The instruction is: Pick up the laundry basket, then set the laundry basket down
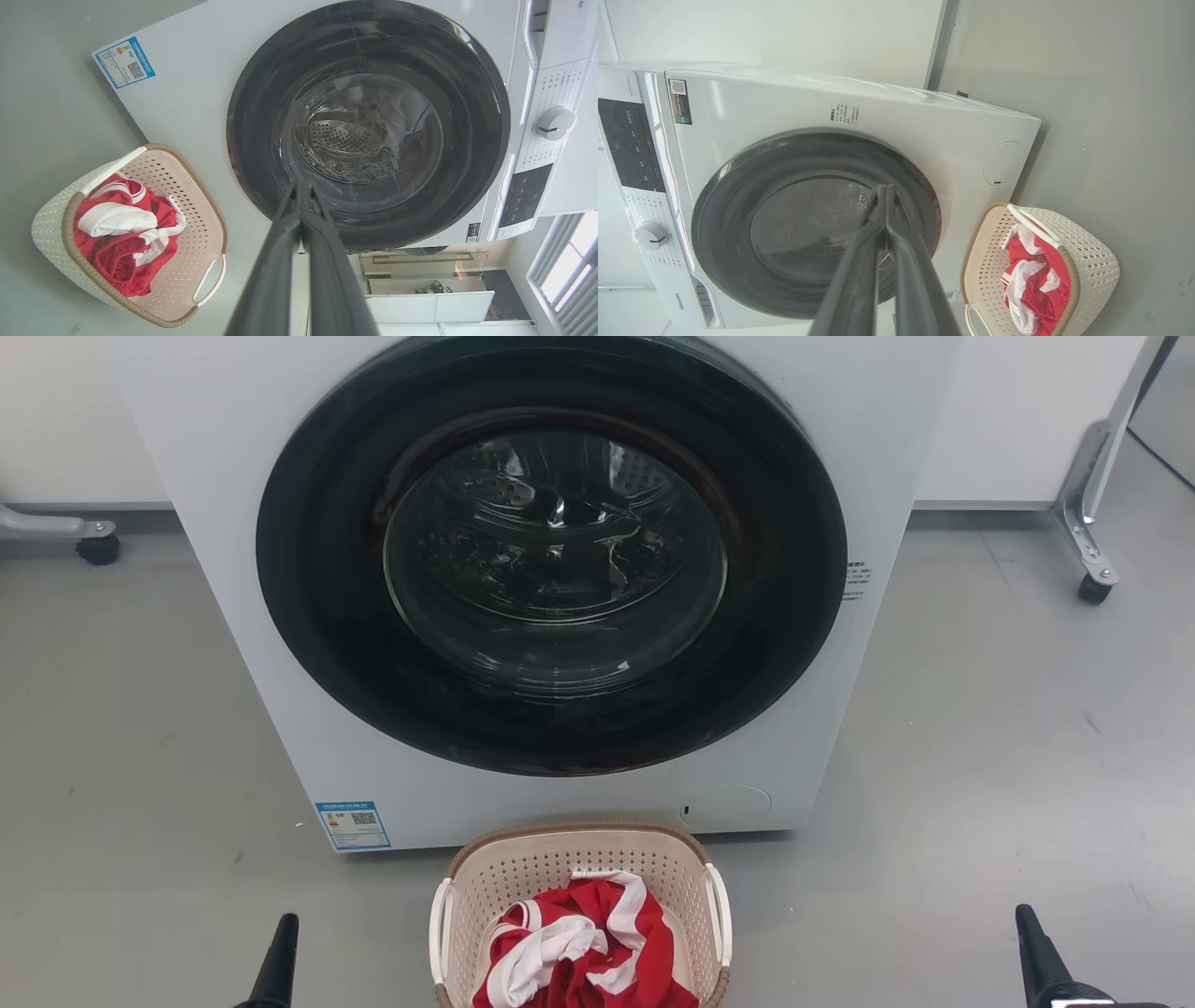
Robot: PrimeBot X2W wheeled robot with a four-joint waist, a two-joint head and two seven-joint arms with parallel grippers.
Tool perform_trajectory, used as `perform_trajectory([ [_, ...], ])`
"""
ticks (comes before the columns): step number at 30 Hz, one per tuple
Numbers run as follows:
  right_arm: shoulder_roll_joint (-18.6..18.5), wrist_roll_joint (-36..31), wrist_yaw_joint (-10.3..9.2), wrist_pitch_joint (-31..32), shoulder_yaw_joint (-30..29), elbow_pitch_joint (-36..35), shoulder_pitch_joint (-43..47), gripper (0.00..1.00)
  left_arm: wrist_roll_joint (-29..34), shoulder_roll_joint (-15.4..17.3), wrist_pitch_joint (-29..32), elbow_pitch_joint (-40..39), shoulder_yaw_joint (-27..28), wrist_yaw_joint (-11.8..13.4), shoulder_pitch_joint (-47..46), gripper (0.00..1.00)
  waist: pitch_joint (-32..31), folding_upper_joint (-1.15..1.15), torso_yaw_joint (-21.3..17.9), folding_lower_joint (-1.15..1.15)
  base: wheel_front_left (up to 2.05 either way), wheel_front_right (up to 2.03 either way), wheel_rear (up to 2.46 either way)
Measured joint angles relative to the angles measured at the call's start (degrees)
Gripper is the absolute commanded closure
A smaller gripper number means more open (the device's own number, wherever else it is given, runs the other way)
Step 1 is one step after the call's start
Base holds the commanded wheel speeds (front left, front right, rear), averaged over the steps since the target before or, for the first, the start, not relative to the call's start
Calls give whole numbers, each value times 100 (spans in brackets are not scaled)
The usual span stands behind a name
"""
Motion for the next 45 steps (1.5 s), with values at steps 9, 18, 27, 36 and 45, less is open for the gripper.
perform_trajectory([
  [9, 8, 676, 110, 167, -236, 46, -108, 100, -712, -12, 177, 26, 159, -144, -120, 100, 0, 0, 27, 0, 0, 0, 0],
  [18, 11, 961, 176, 253, -339, 66, -191, 100, -1038, -19, 252, 45, 214, -193, -208, 100, 0, 0, 37, 0, 0, 0, 0],
  [27, 12, 961, 176, 252, -339, 66, -191, 100, -1038, -20, 250, 45, 214, -193, -208, 100, 0, 0, 37, 0, 0, 0, 0],
  [36, 12, 961, 176, 252, -339, 66, -191, 100, -1038, -20, 250, 45, 214, -193, -208, 100, 0, 0, 37, 0, 0, 0, 0],
  [45, 12, 961, 176, 252, -339, 66, -191, 100, -1038, -20, 250, 44, 214, -193, -208, 100, 0, 0, 37, 0, 0, 0, 0],
])
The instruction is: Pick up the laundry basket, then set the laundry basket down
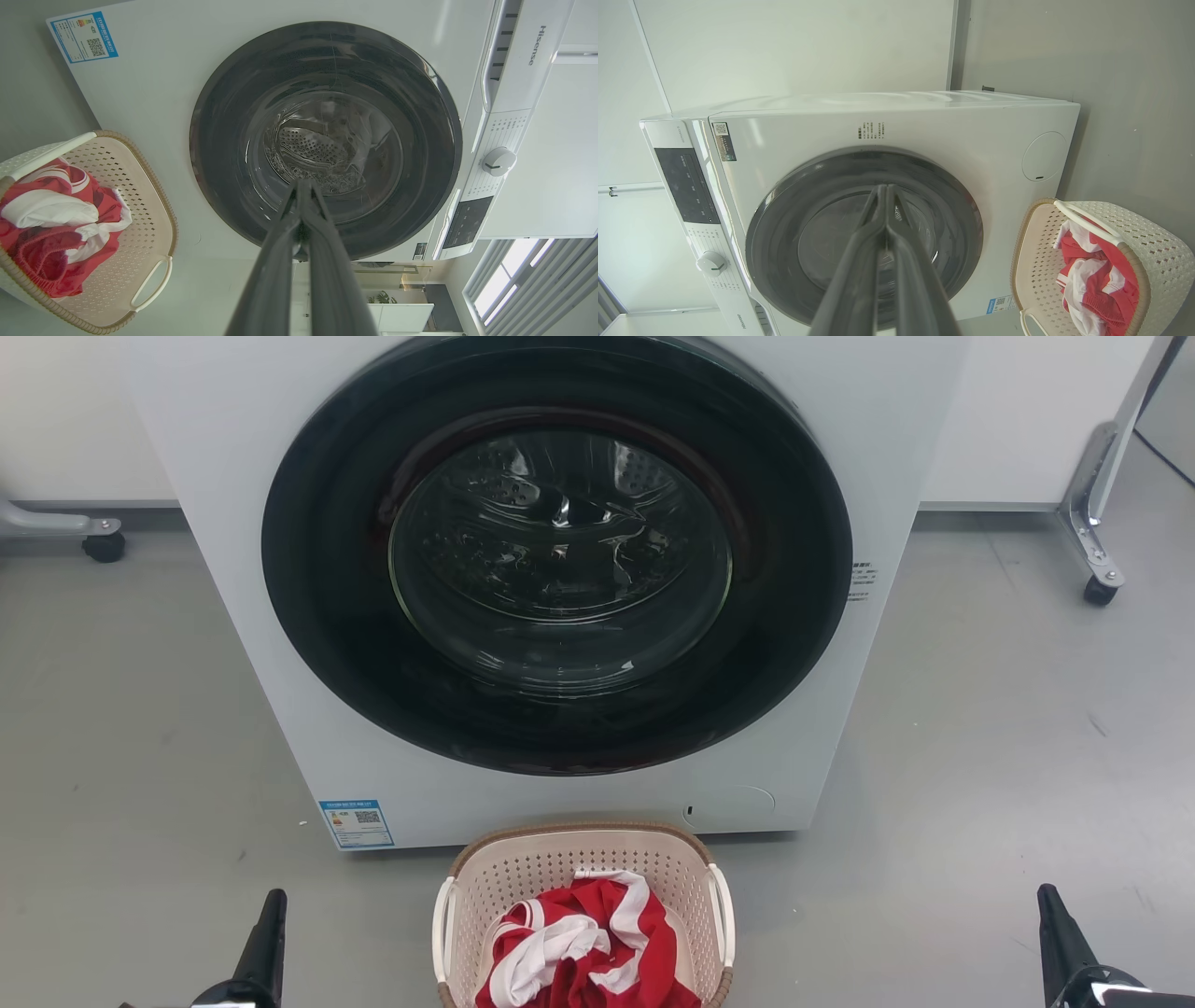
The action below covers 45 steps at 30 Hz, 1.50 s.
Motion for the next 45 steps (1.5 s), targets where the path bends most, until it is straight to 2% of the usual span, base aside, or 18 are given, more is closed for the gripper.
perform_trajectory([
  [45, 0, 1, 1, 0, 0, 0, 0, 100, -1, 0, 0, -1, 0, 0, 0, 100, 1, 0, 0, 0, 0, 0, 0],
])
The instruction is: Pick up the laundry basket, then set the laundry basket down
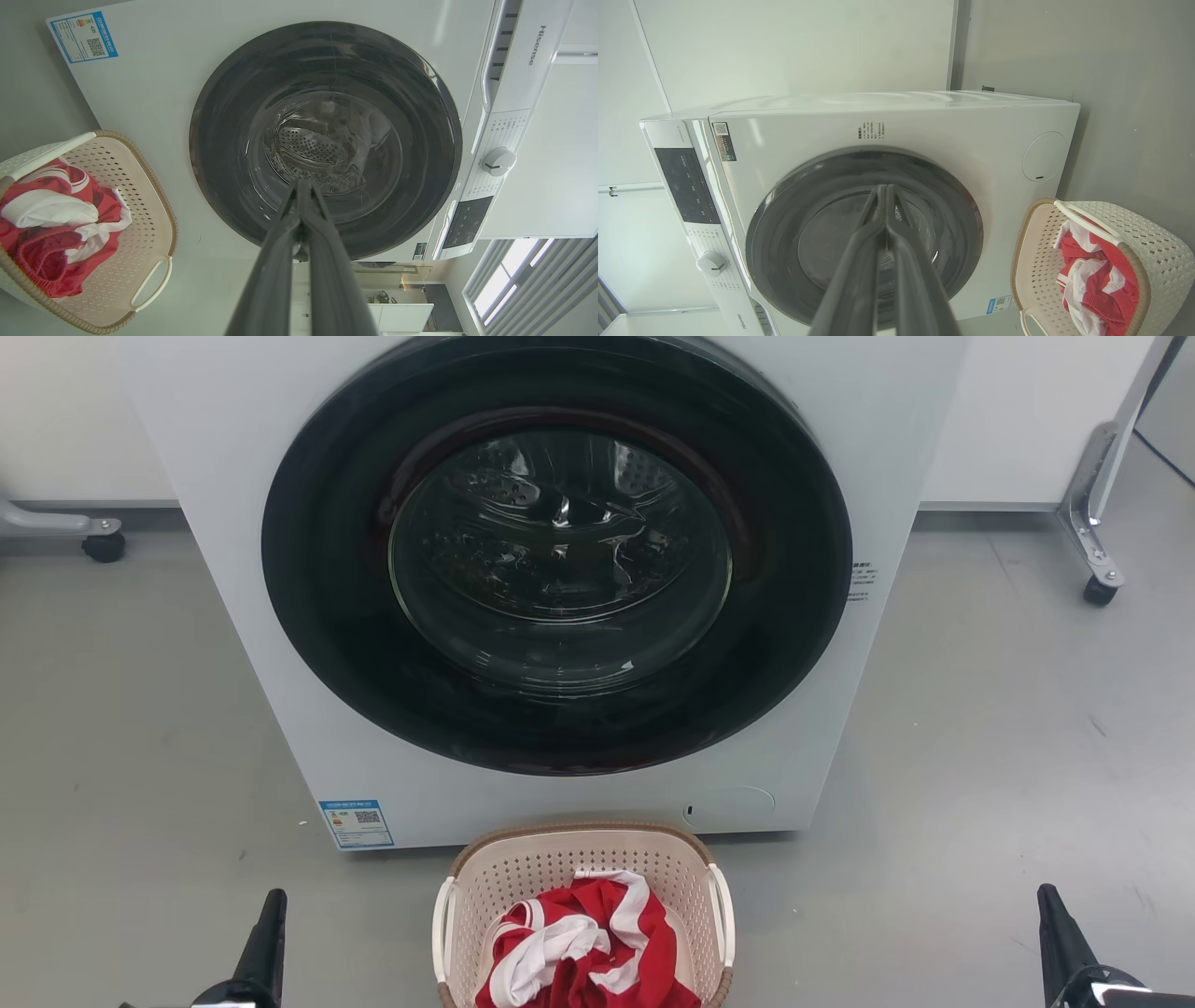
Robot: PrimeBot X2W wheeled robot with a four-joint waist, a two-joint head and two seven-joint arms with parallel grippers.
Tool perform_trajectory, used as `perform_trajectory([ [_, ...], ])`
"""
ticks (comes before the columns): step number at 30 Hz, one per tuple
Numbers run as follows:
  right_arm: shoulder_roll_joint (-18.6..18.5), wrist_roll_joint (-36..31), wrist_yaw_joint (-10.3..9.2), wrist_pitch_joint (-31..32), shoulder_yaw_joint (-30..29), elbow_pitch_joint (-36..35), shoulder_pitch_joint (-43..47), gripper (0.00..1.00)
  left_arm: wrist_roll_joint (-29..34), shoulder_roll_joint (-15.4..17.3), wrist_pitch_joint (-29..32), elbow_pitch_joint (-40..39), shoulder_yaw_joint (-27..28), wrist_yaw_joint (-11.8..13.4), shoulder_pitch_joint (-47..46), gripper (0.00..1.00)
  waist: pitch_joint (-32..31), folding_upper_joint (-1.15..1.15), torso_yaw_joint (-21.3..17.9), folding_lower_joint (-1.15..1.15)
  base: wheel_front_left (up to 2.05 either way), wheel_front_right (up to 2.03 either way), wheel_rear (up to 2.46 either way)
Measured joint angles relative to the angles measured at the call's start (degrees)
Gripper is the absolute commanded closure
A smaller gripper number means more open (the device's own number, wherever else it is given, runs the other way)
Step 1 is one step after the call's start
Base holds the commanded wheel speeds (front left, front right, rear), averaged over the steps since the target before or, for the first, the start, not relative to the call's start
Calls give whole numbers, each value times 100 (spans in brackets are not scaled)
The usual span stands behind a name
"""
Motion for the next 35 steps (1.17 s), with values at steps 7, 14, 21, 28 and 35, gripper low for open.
perform_trajectory([
  [7, 0, 0, 0, 0, 0, -1, 0, 100, -4, 0, 0, 0, 0, 0, 0, 100, 0, 0, 0, 0, 0, 0, 0],
  [14, 1, 0, 0, 0, 0, -1, 0, 100, -4, 0, 0, -1, 0, 0, 0, 100, 0, 0, 0, 0, 0, 0, 0],
  [21, 1, 0, 0, 0, 0, -2, 0, 100, -4, 0, 0, -1, 0, 0, 0, 100, 0, 0, 0, 0, 0, 0, 0],
  [28, 1, 0, 0, 0, 0, -2, 0, 100, -4, 0, 0, -1, 0, 0, 0, 100, 1, 0, 0, 0, 0, 0, 0],
  [35, 1, 5, 0, 0, 0, -3, 0, 100, -4, 0, 0, -2, 0, 0, 0, 100, 1, 0, 0, 0, 0, 0, 0],
])
